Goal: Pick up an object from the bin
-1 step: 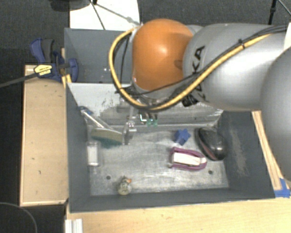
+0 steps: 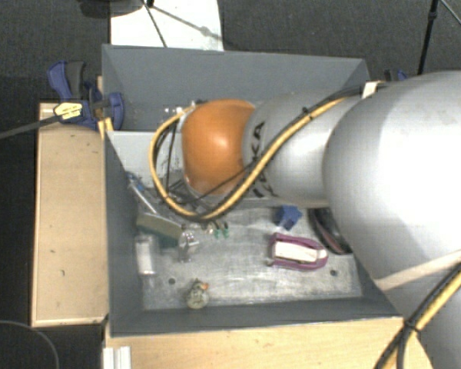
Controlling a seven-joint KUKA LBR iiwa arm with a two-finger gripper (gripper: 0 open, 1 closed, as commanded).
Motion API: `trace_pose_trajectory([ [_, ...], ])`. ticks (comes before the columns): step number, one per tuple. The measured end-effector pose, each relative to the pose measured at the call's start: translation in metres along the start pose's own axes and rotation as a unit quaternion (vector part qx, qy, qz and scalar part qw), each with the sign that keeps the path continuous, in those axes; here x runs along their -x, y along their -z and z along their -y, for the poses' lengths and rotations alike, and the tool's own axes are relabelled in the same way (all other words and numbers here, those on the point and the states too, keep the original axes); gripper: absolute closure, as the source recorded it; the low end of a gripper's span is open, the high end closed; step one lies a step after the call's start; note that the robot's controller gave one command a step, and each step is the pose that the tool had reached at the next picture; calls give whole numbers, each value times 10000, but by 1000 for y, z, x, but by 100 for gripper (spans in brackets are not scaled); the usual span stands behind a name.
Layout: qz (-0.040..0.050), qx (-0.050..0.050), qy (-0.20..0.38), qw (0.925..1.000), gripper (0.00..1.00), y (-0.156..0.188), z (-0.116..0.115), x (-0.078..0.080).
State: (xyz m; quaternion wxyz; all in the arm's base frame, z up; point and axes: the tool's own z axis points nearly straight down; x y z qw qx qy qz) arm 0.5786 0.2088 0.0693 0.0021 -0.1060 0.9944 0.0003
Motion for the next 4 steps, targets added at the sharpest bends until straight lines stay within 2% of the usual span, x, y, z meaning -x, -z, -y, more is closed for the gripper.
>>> trace_pose_trajectory([
  [1,-32,-109,101,9999,0,2,-32,0],
  [2,-3,-1,-877,9961,0,23,-17,0],
  [3,-37,-61,-1125,9936,0,1,-37,18],
  [4,-29,-61,-1157,9933,100,3,-35,19],
])
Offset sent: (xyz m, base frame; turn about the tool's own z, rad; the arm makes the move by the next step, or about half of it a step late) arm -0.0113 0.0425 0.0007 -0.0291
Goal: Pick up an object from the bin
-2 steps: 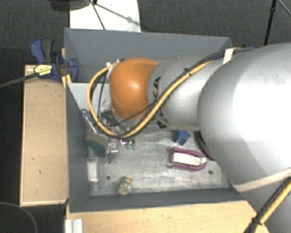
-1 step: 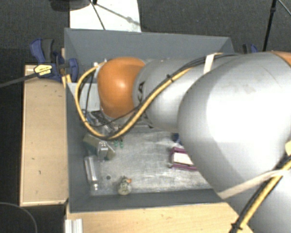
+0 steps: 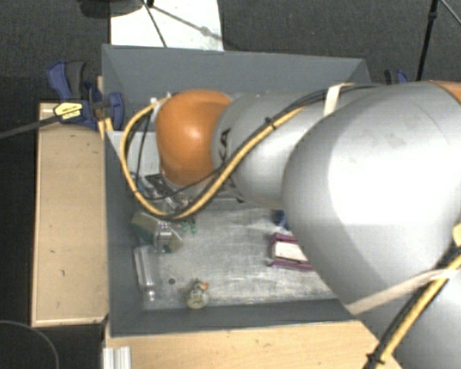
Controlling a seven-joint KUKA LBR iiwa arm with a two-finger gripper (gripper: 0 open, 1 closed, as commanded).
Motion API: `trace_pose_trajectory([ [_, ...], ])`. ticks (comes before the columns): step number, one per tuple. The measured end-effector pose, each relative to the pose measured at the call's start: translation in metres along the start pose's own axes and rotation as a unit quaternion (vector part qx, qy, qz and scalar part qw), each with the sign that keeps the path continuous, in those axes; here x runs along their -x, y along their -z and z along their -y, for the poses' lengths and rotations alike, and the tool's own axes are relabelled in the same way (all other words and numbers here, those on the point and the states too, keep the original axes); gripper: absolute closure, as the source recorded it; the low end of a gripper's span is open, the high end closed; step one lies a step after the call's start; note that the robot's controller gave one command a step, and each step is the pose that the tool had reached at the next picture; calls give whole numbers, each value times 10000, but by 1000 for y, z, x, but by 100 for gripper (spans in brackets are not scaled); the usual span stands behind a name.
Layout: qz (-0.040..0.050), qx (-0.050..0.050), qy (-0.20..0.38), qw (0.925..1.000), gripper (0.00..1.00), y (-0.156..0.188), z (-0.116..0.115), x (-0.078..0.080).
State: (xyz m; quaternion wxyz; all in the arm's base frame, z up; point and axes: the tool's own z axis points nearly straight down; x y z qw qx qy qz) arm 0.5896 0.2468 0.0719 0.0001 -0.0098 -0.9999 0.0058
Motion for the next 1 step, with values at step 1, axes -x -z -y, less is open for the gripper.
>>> trace_pose_trajectory([
  [1,53,74,285,9996,100,132,0,-1],
])
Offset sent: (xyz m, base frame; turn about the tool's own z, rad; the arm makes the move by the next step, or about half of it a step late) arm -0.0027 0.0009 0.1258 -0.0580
